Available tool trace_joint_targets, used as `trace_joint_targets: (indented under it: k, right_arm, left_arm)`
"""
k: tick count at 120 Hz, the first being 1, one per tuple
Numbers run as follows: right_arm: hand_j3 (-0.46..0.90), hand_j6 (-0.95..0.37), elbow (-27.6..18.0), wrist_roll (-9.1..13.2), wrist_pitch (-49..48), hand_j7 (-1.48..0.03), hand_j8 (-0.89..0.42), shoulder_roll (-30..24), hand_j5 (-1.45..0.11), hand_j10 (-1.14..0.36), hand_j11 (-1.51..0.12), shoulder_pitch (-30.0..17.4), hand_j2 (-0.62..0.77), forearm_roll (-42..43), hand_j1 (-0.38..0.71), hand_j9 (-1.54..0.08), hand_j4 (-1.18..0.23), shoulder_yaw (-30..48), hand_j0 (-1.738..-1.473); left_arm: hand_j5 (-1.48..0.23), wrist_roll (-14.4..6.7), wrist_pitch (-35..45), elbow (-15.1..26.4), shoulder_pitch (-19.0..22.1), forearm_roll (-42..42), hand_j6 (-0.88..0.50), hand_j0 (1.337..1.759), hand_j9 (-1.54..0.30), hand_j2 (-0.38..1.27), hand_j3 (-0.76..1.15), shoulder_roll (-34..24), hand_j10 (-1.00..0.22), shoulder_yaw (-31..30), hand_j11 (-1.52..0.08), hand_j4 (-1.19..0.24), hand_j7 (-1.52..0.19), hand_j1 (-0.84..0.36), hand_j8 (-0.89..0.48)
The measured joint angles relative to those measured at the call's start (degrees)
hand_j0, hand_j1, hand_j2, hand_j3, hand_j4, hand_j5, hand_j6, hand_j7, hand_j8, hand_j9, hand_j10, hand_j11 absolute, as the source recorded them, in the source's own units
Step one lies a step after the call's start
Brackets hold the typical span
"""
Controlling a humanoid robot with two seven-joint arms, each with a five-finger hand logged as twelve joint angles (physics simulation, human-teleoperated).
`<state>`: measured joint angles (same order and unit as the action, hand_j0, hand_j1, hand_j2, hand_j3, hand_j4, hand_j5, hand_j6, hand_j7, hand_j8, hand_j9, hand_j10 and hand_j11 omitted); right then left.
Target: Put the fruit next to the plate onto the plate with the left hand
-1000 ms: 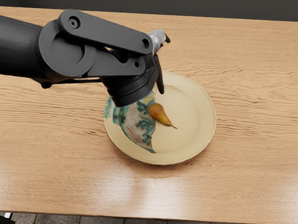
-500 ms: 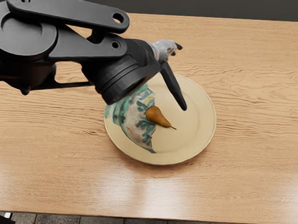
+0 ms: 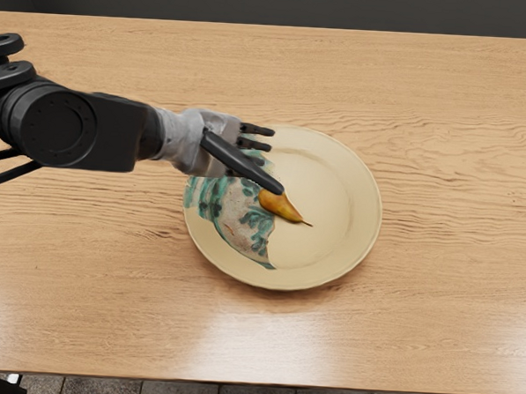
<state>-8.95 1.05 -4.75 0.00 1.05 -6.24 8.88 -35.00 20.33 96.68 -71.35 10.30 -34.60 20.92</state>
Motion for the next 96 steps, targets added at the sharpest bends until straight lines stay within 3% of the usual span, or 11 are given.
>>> trace_joint_targets:
  k: [14, 23, 28, 42, 52, 65, 96]
  right_arm:
    - [0.00, -0.03, -0.1, 0.0, 0.0, -0.04, -0.03, 0.0, -0.04, -0.03, -0.04, 0.0, -0.01, 0.0, -0.31, -0.04, -0.03, 0.0, -1.658]
    - [0.00, -0.03, -0.2, 0.0, 0.0, -0.04, -0.03, 0.0, -0.04, -0.03, -0.04, 0.1, -0.01, 0.0, -0.31, -0.04, -0.03, 0.0, -1.658]
    - [0.00, -0.03, -0.2, 0.0, 0.1, -0.04, -0.03, 0.0, -0.04, -0.03, -0.04, 0.2, -0.01, 0.0, -0.31, -0.04, -0.03, 0.0, -1.658]
    - [0.00, -0.03, -0.3, 0.0, 0.1, -0.04, -0.03, 0.0, -0.04, -0.03, -0.04, 0.3, -0.01, 0.0, -0.31, -0.04, -0.03, 0.0, -1.658]
    - [0.00, -0.03, -0.3, -0.1, 0.1, -0.04, -0.03, 0.0, -0.04, -0.03, -0.04, 0.3, -0.01, 0.0, -0.31, -0.04, -0.03, 0.0, -1.658]
    - [0.00, -0.03, -0.3, -0.1, 0.1, -0.04, -0.03, 0.0, -0.04, -0.03, -0.04, 0.3, -0.01, 0.0, -0.31, -0.04, -0.03, 0.0, -1.658]
    - [0.00, -0.03, -0.3, -0.1, 0.1, -0.04, -0.03, 0.0, -0.04, -0.03, -0.04, 0.3, -0.01, 0.1, -0.31, -0.04, -0.03, 0.0, -1.658]
  left_arm:
    - [0.00, 0.0, -13.9, 0.1, 6.4, 1.2, 0.00, 1.658, 0.00, 0.00, 0.00, -5.2, 0.00, 5.8, 0.00, 0.00, 0.00, 0.35, 0.00]
    - [0.00, 0.0, -23.0, 0.1, 10.1, 3.2, 0.00, 1.658, 0.00, 0.00, 0.00, -12.7, 0.00, 7.9, 0.00, 0.00, 0.00, 0.35, 0.00]
    - [0.00, 0.0, -28.5, 0.1, 10.9, 4.3, 0.00, 1.658, 0.00, 0.00, 0.00, -16.6, 0.00, 8.6, 0.00, 0.00, 0.00, 0.35, 0.00]
    - [0.00, 0.0, -38.3, -0.3, 11.6, 7.3, 0.00, 1.658, 0.00, 0.00, 0.00, -18.6, 0.00, 9.4, 0.00, 0.00, 0.00, 0.35, 0.00]
    - [0.00, 0.0, -42.1, -0.9, 12.3, 8.1, 0.00, 1.658, 0.00, 0.00, 0.00, -20.6, 0.00, 9.6, 0.00, 0.00, 0.00, 0.35, 0.00]
    - [0.00, 0.0, -44.5, -2.2, 17.0, 8.5, 0.00, 1.658, 0.00, 0.00, 0.00, -22.8, 0.00, 9.8, 0.00, 0.00, 0.00, 0.35, 0.00]
    - [0.00, 0.0, -50.3, -4.6, 19.0, 8.9, 0.00, 1.658, 0.00, 0.00, 0.00, -30.7, 0.00, 9.7, 0.00, 0.00, 0.00, 0.35, 0.00]
